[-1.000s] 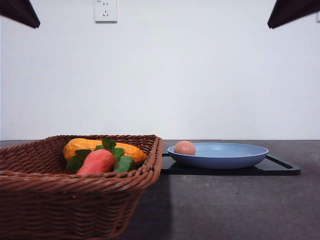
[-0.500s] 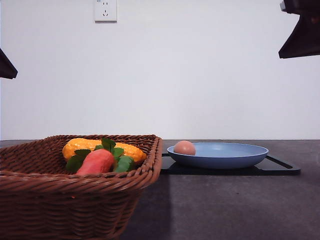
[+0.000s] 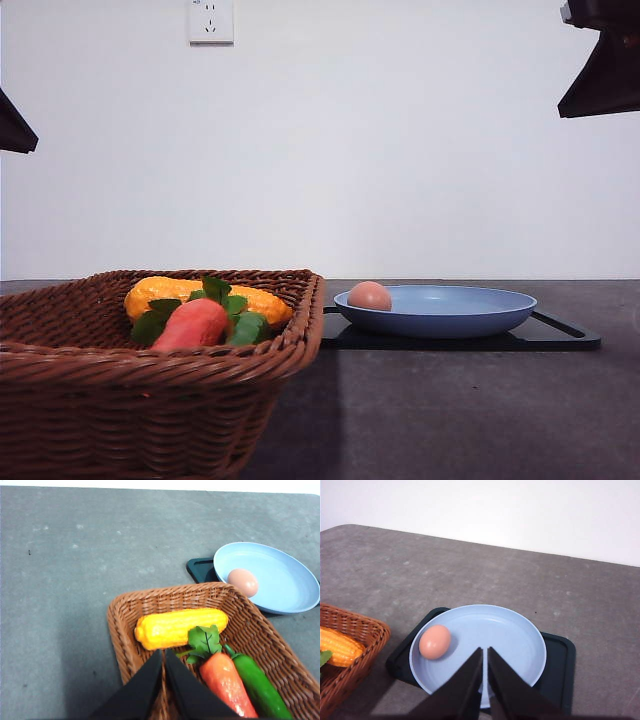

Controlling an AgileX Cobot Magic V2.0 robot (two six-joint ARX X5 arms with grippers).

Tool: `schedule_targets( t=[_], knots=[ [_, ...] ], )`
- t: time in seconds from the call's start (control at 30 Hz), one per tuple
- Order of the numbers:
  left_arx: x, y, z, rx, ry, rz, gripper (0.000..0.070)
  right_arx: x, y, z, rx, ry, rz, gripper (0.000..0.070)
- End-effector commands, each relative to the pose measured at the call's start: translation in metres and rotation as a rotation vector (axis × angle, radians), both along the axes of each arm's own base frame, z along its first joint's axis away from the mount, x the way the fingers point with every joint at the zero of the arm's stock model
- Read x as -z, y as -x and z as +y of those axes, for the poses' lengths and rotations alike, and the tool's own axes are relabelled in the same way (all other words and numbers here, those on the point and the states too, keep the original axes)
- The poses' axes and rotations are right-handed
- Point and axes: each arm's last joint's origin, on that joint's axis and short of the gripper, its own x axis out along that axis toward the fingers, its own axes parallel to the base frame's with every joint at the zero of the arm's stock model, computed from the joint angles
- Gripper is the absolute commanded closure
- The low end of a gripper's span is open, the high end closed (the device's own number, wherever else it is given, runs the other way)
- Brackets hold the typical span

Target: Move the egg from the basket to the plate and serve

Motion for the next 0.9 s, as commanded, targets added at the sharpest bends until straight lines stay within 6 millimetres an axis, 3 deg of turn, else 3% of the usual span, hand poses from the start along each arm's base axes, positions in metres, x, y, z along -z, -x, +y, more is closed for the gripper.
schedule_targets(
  t=[0.0,0.13,0.3,0.57,0.87],
  knots=[
    [-0.007,0.009,0.005,-0.008,-0.029,-0.059,0.0700,-0.003,0.000,0.001,0.001,-0.015,-0.008,0.0700],
    [-0.009,0.029,0.018,-0.040,-0.015,-0.200,0.0700,-0.003,0.000,0.001,0.001,-0.014,-0.008,0.0700],
    [0.011,0.038,0.031,-0.130,0.004,-0.340,0.0700,-0.003,0.000,0.001,0.001,-0.014,-0.008,0.0700],
    [0.051,0.035,0.044,-0.279,-0.025,-0.321,0.0700,-0.003,0.000,0.001,0.001,-0.014,-0.008,0.0700],
    [0.077,0.030,0.054,-0.399,-0.039,-0.243,0.0700,-0.003,0.000,0.001,0.001,-0.014,-0.008,0.0700]
  ],
)
